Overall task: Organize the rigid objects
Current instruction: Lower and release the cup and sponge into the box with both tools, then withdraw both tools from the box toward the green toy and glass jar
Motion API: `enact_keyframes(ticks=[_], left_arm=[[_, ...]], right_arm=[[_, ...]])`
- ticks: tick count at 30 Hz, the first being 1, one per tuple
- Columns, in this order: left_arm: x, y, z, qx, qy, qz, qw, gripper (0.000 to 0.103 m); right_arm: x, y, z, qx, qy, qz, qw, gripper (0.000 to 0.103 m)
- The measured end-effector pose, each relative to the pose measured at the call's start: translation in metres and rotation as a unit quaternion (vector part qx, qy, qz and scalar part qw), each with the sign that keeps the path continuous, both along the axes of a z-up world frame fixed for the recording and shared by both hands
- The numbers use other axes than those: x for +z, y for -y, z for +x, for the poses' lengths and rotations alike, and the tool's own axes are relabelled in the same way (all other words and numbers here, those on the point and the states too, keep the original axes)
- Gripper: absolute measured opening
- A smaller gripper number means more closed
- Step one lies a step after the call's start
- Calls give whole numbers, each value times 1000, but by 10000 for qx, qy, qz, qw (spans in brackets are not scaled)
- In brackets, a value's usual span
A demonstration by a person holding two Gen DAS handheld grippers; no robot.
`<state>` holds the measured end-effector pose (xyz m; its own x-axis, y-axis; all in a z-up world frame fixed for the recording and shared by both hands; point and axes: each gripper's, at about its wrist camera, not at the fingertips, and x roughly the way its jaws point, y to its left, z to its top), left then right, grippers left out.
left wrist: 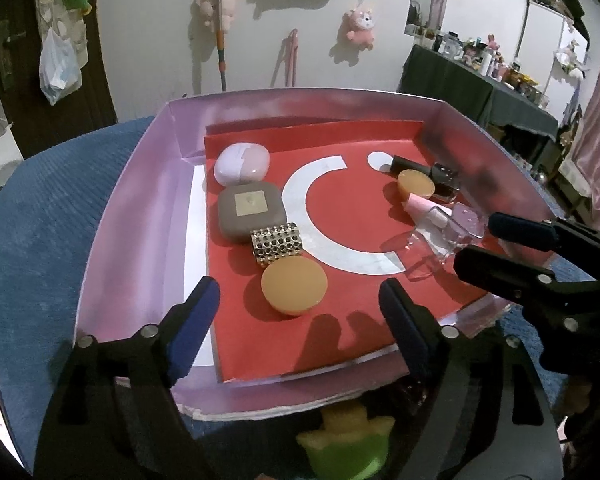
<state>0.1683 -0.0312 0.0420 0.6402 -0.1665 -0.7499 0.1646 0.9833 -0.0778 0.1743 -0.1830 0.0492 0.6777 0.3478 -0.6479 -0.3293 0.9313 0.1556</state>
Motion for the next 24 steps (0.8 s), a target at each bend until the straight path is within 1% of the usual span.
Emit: enact_keyframes(ticks=[2,4,7,11,15,18,20,24], left_arm=[[2,1,-2,-1,34,21,10000,85],[4,1,-4,-4,63,3,10000,90],[7,1,-7,23,117,0,9999,93],[10,-1,-13,28,165,-21,9999,94],[13,-2,-17,46,207,-44,9998,94],[16,-3,-21,72,251,-57,9996,102],[17,-3,-24,87,280,-57,9996,102],[19,-5,-29,113,313,-56,9994,102]], right_arm=[[2,2,-4,8,28,47,10000,74],[4,3,-7,8,75,56,10000,77],[7,3,-12,21,122,100,9999,79],[10,5,-20,38,197,170,9997,87],[13,7,-28,60,284,277,9992,93],[17,8,-34,78,347,342,9988,98],[19,9,-38,84,399,398,9984,103],[23,10,-45,101,454,453,9979,103]])
